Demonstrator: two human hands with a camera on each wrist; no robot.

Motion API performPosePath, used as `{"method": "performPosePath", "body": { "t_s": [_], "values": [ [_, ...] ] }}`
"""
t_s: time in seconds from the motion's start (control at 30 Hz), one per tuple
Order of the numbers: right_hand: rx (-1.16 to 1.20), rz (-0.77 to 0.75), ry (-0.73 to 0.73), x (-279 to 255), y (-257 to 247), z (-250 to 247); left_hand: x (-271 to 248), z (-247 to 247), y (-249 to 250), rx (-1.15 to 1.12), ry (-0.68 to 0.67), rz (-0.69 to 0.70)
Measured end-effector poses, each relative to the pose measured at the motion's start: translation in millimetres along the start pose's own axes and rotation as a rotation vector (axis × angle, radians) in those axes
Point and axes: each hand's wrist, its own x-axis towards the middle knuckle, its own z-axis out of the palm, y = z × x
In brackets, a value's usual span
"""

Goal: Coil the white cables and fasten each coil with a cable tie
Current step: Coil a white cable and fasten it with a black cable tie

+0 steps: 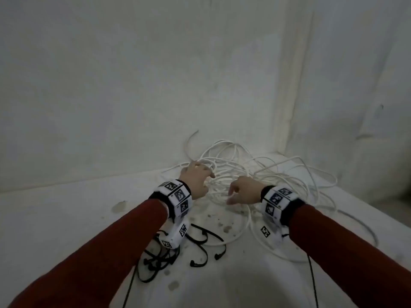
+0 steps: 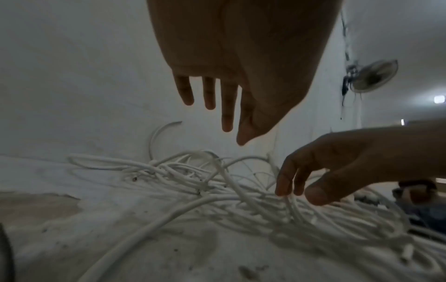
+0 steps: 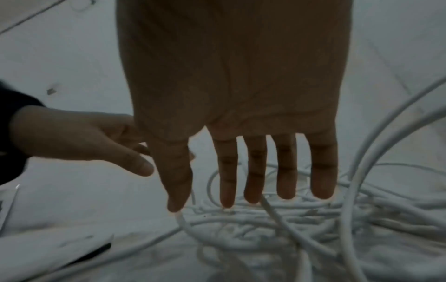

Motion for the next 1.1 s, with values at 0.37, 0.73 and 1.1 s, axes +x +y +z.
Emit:
{"method": "performPosePath", "body": {
  "t_s": [0.37, 0.73, 1.1],
  "values": [
    [-0.160, 0.074, 0.051, 6.6, -18.9, 22.5, 33.2, -0.3, -1.8, 0.326, -0.276, 0.157],
    [0.435, -0.020, 0.446, 7.9, -20.1, -23.2, 12.7, -128.6, -38.7, -0.180, 0.444, 0.302],
    [0.253, 0.113, 0.556, 17.6, -9.6, -45.1, -48.4, -223.4, -99.8, -0.066, 0.847, 0.183]
  ]
}}
